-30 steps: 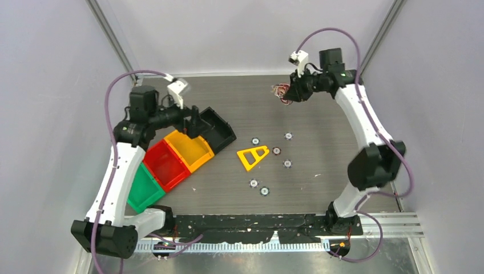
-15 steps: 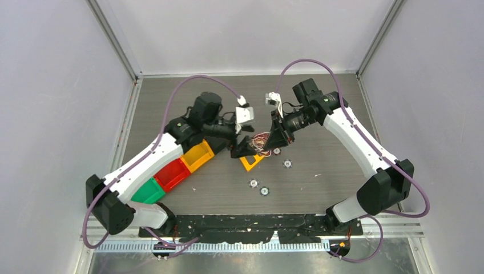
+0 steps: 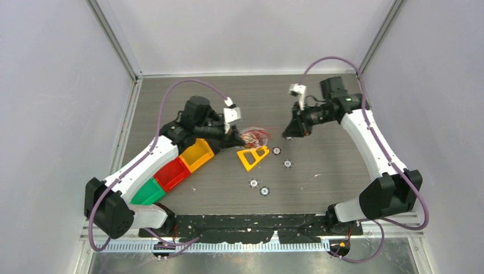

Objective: Untangle the cables

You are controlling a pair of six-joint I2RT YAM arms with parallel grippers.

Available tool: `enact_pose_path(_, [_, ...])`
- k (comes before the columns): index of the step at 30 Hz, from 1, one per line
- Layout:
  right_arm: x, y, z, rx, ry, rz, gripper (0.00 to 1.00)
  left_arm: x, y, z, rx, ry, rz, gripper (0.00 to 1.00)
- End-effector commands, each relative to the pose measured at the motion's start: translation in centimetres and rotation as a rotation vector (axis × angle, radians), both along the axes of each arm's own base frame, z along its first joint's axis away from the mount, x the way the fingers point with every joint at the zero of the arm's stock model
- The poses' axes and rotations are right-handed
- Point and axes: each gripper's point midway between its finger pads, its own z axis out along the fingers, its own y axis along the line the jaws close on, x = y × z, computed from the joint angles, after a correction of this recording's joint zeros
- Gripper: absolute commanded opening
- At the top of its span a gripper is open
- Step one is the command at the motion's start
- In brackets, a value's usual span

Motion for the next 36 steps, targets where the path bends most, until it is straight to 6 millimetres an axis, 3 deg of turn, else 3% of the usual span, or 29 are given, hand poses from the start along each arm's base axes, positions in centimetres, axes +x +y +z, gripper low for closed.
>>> enact_pose_path(1, [4.5, -9.1, -1.1, -0.212, -0.090, -0.361, 0.05, 1.2, 4.9, -1.0, 0.032, 0.093, 0.148, 0.00])
enact_pose_path(4, [5.7, -11.5, -0.5, -0.225, -0.131, -0.442, 0.05, 1.5, 4.9, -1.0, 0.031, 0.133, 0.158, 0.00])
enact_pose_path(7, [5.8, -11.7, 0.2, -0.187, -0.150, -0.450, 0.05, 1.7, 4.0, -0.1, -0.013, 0.176, 0.151, 0.00])
enact_pose_path(9, [4.6, -10.2, 0.7, -0.107, -0.102, -0.390, 0.27, 2.0, 3.2, 0.8, -0.045, 0.196, 0.142, 0.00])
enact_pose_path(10, [4.1, -9.6, 0.5, -0.073, -0.075, -0.373, 0.59, 2.0, 2.6, 1.4, -0.070, 0.206, 0.129, 0.00])
enact_pose_path(12, [3.0, -7.5, 1.0, 0.031, -0.028, -0.334, 0.98, 2.4, 1.6, 2.7, -0.128, 0.236, 0.135, 0.00])
enact_pose_path(13, [3.3, -5.8, 1.6, 0.069, -0.028, -0.328, 0.98, 2.7, 1.0, 3.6, -0.166, 0.261, 0.145, 0.00])
enact_pose_path(15, [2.5, -3.2, 0.7, 0.108, 0.002, -0.319, 0.96, 3.0, 0.1, 4.8, -0.221, 0.312, 0.162, 0.00])
enact_pose_path(18, [2.3, -0.1, 2.0, 0.185, -0.028, -0.344, 0.95, 2.9, -1.0, 5.6, -0.249, 0.371, 0.176, 0.00])
enact_pose_path(21, [4.1, 1.3, 3.5, 0.265, -0.020, -0.431, 0.95, 2.0, -2.0, 6.1, -0.268, 0.402, 0.161, 0.01])
enact_pose_path(24, [5.7, 2.0, 2.4, 0.231, 0.006, -0.486, 0.86, 1.5, -2.8, 6.1, -0.278, 0.417, 0.167, 0.03])
enact_pose_path(27, [6.4, 2.4, 1.0, 0.185, 0.018, -0.506, 0.59, 1.4, -3.4, 6.6, -0.306, 0.458, 0.152, 0.02])
enact_pose_path(31, [6.2, 2.3, -0.1, 0.169, 0.008, -0.508, 0.45, 1.1, -3.9, 6.2, -0.308, 0.500, 0.134, 0.00])
enact_pose_path(34, [6.0, 2.2, 0.3, 0.197, -0.028, -0.504, 0.11, 0.8, -4.1, 5.9, -0.320, 0.526, 0.110, 0.00])
enact_pose_path(36, [5.9, 1.9, 0.7, 0.205, -0.050, -0.509, 0.07, 0.8, -3.9, 5.7, -0.322, 0.527, 0.105, 0.00])
